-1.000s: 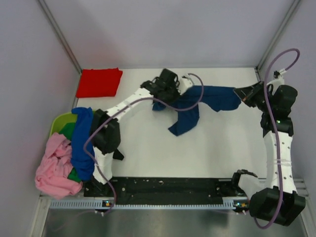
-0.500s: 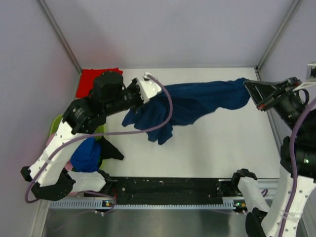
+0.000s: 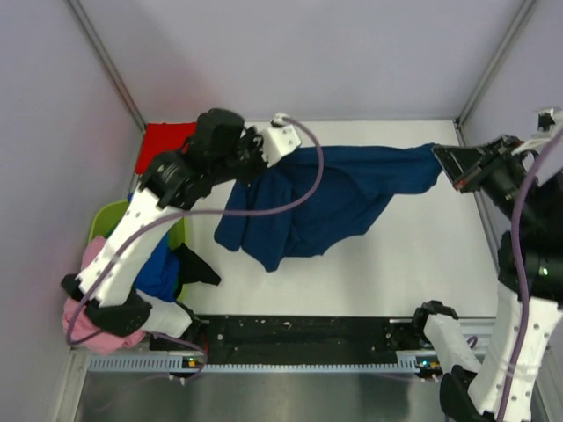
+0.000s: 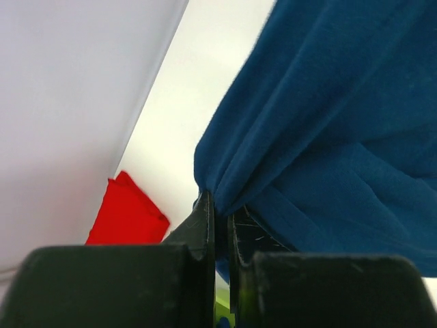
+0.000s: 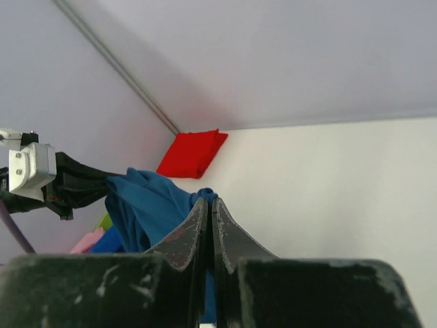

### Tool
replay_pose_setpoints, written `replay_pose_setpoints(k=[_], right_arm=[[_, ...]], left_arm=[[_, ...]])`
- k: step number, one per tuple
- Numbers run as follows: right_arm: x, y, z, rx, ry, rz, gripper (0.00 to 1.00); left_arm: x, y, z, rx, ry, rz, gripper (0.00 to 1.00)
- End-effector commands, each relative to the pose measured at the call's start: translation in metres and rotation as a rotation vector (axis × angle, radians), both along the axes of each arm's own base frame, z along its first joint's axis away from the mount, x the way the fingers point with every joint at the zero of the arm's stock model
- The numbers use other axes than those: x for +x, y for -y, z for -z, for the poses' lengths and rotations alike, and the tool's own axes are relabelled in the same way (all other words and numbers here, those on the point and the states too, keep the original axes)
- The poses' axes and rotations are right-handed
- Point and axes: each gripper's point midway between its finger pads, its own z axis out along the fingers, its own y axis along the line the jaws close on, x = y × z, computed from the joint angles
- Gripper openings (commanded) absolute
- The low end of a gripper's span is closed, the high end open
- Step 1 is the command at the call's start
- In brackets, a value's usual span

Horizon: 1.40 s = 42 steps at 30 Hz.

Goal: Fold and stack the t-shirts
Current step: Flatten out the tshirt

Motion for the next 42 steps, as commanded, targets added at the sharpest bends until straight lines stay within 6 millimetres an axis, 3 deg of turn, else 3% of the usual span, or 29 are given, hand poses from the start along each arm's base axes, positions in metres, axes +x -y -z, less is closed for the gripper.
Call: replay_pose_setpoints(k=[1,4,8,9,13,18,19,21,23,26,28,30,31,35,38,42], right_arm=[[0.1,0.055,0.029,0.117,-0.071,0.228,0.0],[0.149,0.068,0.06,0.166,-0.12,0.297,0.0],[0.197,0.059,0.092,0.096,-0.198,0.292,0.0],[0.207,0.058,0.098,0.084,-0.216,0.287,0.0],[0.231,0.064,0.116,0.056,-0.261,0.305,0.0],[0.241,0.072,0.143,0.016,-0.308,0.34,0.0],[0.241,0.072,0.148,0.01,-0.317,0.341,0.0],[0.244,0.075,0.158,-0.003,-0.337,0.351,0.0],[0.248,0.08,0.171,-0.023,-0.362,0.37,0.0],[0.253,0.081,0.193,-0.035,-0.413,0.365,0.0],[0.255,0.082,0.206,-0.038,-0.443,0.362,0.0],[0.256,0.081,0.214,-0.041,-0.46,0.36,0.0],[0.257,0.081,0.217,-0.042,-0.467,0.357,0.0],[0.257,0.08,0.225,-0.048,-0.484,0.347,0.0],[0.256,0.08,0.227,-0.056,-0.486,0.343,0.0],[0.253,0.08,0.228,-0.072,-0.483,0.342,0.0]], left_arm=[[0.102,-0.013,0.06,0.16,-0.106,-0.197,0.0],[0.144,0.008,0.094,0.204,-0.135,-0.149,0.0],[0.185,0.046,0.134,0.217,-0.182,-0.088,0.0],[0.197,0.049,0.129,0.205,-0.157,-0.1,0.0],[0.231,0.055,0.14,0.203,-0.125,-0.129,0.0],[0.236,0.061,0.163,0.22,-0.153,-0.106,0.0],[0.24,0.061,0.164,0.216,-0.148,-0.121,0.08],[0.256,0.058,0.165,0.208,-0.104,-0.186,0.58],[0.269,0.053,0.167,0.21,-0.073,-0.257,0.98],[0.262,0.053,0.163,0.181,-0.117,-0.278,0.99],[0.238,0.058,0.164,0.128,-0.211,-0.24,0.99],[0.2,0.073,0.178,0.083,-0.338,-0.128,0.96],[0.182,0.078,0.188,0.078,-0.39,-0.084,0.93],[0.128,0.085,0.242,0.153,-0.568,0.033,0.64],[0.132,0.081,0.265,0.192,-0.614,0.004,0.58],[0.182,0.065,0.269,0.152,-0.602,-0.123,0.55]])
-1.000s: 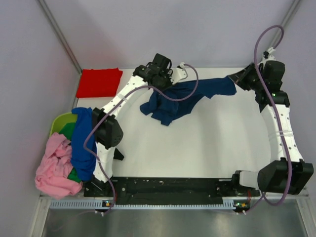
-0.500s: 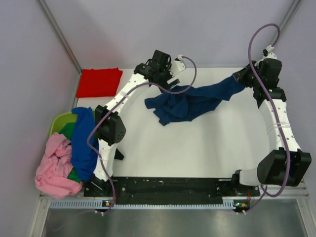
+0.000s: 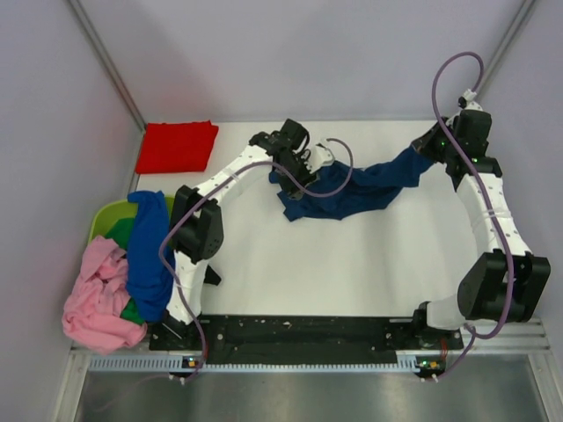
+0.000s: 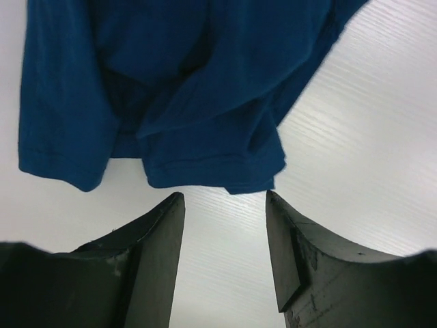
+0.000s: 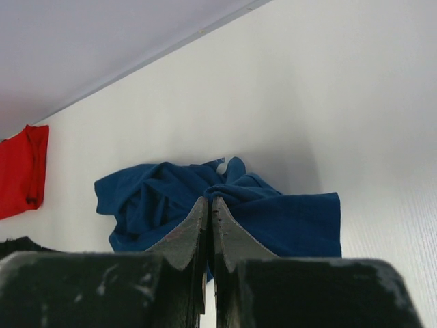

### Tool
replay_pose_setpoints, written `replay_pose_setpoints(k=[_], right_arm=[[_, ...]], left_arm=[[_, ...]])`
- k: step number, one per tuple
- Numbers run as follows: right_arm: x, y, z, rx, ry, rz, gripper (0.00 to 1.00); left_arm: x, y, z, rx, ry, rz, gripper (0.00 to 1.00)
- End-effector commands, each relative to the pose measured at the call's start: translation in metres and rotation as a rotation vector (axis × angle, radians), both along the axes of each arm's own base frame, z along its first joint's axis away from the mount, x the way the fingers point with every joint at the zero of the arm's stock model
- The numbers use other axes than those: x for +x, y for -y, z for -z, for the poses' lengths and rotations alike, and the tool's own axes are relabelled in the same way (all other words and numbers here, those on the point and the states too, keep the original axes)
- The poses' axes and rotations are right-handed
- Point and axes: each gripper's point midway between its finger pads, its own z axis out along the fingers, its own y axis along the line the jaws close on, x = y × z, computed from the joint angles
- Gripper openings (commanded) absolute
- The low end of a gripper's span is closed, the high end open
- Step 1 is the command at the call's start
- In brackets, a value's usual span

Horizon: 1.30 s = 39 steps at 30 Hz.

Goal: Fold and stack the t-shirts
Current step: Flatten out the tshirt

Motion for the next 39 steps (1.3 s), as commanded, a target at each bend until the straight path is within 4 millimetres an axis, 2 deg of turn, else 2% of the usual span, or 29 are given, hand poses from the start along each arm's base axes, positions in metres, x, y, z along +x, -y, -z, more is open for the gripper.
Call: replay_pose_setpoints(k=[1,4,8,13,19,23,25,26,27,28,31,34,36,39], right_arm=[[0.002,0.004,-0.017,-0.039,0.069,-0.006,0.0],[0.0,0.007,-0.015,-0.057,0.068,-0.001,0.0],[0.0,0.008,-0.016,-0.07,0.071,0.0,0.0],[0.001,0.008,-0.014,-0.069,0.066,-0.002,0.0],[-0.001,0.008,-0.016,-0.071,0.069,-0.002,0.0],[-0.003,0.008,-0.018,-0.076,0.074,-0.003,0.0],[-0.004,0.009,-0.019,-0.08,0.076,-0.002,0.0],[-0.004,0.009,-0.019,-0.085,0.078,-0.003,0.0],[-0.005,0.009,-0.02,-0.087,0.078,-0.002,0.0],[-0.005,0.01,-0.021,-0.089,0.081,0.001,0.0],[-0.007,0.011,-0.029,-0.087,0.097,0.006,0.0],[-0.009,0.016,-0.049,-0.058,0.138,0.017,0.0],[-0.013,0.021,-0.072,-0.029,0.187,0.027,0.0],[-0.027,0.029,-0.123,-0.013,0.298,0.046,0.0]], left_arm=[[0.054,-0.015,-0.009,-0.063,0.017,-0.139,0.55],[0.069,-0.023,0.003,-0.056,0.006,-0.168,0.55],[0.062,-0.032,0.033,-0.001,-0.049,-0.156,0.57],[0.069,-0.047,0.055,0.018,-0.084,-0.17,0.58],[0.067,-0.046,0.084,0.04,-0.152,-0.152,0.6],[0.078,-0.053,0.098,0.082,-0.132,-0.182,0.59],[0.08,-0.053,0.098,0.081,-0.125,-0.185,0.51],[0.079,-0.054,0.097,0.083,-0.128,-0.186,0.38],[0.079,-0.054,0.091,0.077,-0.124,-0.187,0.07],[0.079,-0.054,0.083,0.07,-0.117,-0.19,0.0],[0.08,-0.058,0.037,0.024,-0.049,-0.189,0.0],[0.088,-0.07,-0.027,-0.014,0.086,-0.223,0.0],[0.092,-0.085,-0.076,-0.022,0.203,-0.255,0.0],[0.087,-0.11,-0.147,-0.031,0.372,-0.293,0.0]])
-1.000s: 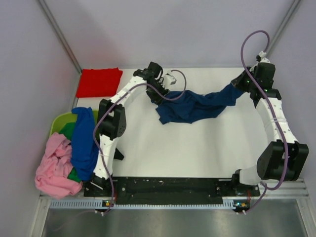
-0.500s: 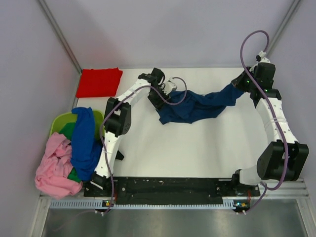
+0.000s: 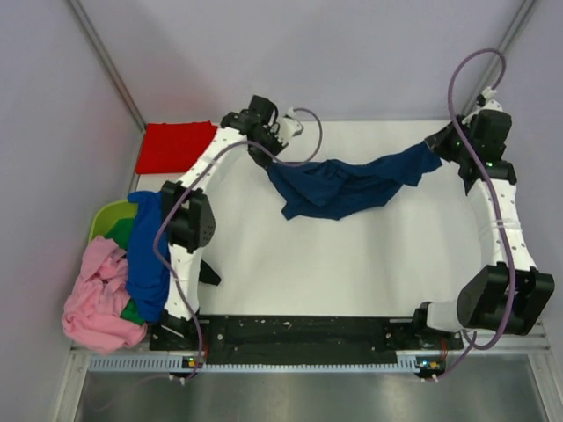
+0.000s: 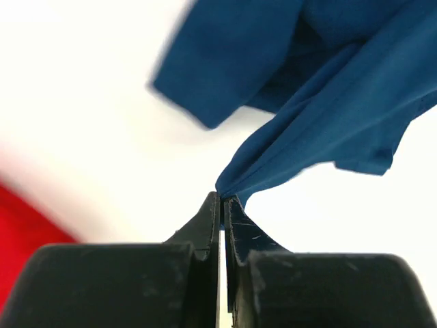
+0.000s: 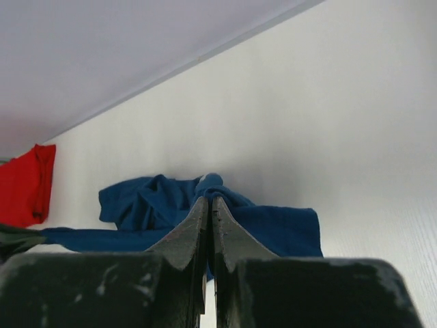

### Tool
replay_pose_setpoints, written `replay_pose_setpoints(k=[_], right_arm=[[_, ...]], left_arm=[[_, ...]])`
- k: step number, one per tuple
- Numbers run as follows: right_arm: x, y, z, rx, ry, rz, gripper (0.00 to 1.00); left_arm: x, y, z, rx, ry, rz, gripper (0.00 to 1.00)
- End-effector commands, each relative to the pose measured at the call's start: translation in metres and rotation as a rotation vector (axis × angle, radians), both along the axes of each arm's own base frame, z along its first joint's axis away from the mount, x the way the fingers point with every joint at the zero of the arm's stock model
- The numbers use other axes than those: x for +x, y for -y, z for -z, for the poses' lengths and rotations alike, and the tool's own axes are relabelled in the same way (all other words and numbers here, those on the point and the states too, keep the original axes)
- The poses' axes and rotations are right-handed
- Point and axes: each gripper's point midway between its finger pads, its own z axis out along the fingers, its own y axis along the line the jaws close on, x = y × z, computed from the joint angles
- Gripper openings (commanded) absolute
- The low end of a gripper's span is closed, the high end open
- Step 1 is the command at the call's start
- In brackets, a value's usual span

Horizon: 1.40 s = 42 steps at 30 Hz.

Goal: Fold and stack the t-shirts
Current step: Flatten out the tshirt

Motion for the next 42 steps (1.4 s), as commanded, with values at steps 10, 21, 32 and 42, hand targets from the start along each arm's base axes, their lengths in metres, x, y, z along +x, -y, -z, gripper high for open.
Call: replay_pose_setpoints(k=[10,21,32,42], right_arm=[[-0.144,-0.005,-0.271,-0.11,0.681,0.064,0.0],[-0.267,-0.021,-0.342,-0.212,0.891,0.119,0.0],[-0.156,-0.028,-0.279,-0.024,0.739,-0.032,0.0],[0.072,-0.092,-0.069,-0.118,0.088,-0.335,0.4]], left_arm=[[-0.101,-0.135,-0.373,0.006,0.901,-0.24,0.0],[-0.224,-0.205,-0.456,-0.002,1.181,-0.34,0.0],[-0.195,-0.187,-0.384,0.042,0.991,-0.293,0.0],[-0.145,-0.125,-0.252,-0.037,0.672,-0.142,0.0]])
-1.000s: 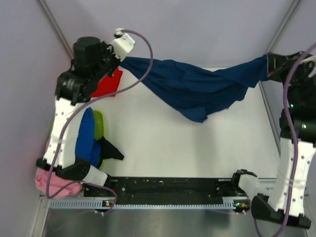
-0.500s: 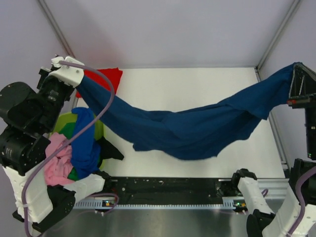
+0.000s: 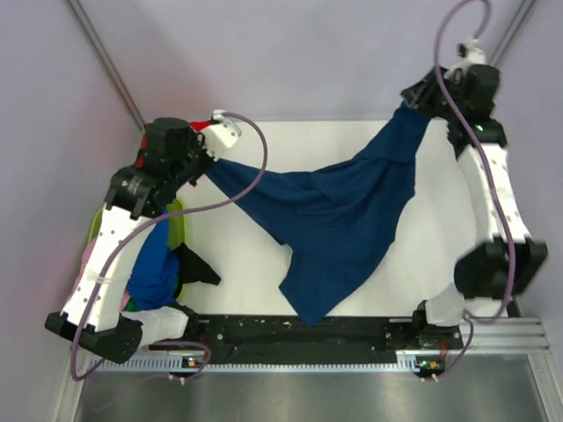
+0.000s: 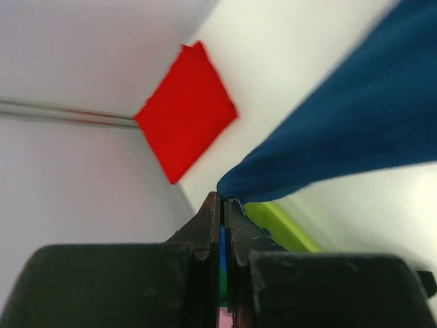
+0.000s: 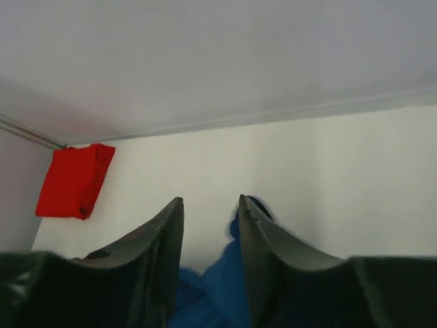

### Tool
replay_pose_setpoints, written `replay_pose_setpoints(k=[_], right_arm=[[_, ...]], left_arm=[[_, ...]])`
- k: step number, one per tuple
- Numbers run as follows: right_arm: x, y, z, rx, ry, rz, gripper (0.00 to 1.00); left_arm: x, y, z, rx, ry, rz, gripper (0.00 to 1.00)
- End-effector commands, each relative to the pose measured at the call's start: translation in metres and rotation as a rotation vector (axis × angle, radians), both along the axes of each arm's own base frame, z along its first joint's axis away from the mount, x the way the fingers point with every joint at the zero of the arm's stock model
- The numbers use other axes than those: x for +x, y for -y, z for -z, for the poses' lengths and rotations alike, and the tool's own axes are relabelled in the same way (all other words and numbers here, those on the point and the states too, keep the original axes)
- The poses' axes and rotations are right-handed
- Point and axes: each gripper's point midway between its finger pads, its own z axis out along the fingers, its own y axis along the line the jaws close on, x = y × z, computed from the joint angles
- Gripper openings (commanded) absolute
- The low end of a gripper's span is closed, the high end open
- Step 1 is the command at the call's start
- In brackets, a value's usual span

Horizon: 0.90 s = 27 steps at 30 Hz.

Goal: Fold and stack the t-shirts
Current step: Flatten out the tshirt

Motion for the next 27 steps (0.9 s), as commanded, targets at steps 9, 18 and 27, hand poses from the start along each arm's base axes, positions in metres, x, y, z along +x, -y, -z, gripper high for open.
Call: replay_pose_setpoints(k=[9,18,27], right_arm=[[-0.007,-0.12,0.145,-0.557,-0.308,-0.386,0.82],[-0.273,-0.226,0.262,-1.078,0.231,-1.411,0.91],[-0.357,-0.244,0.349,-1.199,0.161,-1.742,0.88]], left_arm=[[0.025,0.03,0.086,-0.078,-0.1,0.048,0.0],[0.03,0.017,0.103,-0.054,-0.089,-0.007,0.0],[0.024,0.008,0.102,-0.061,-0.081,-0.032,0.0]])
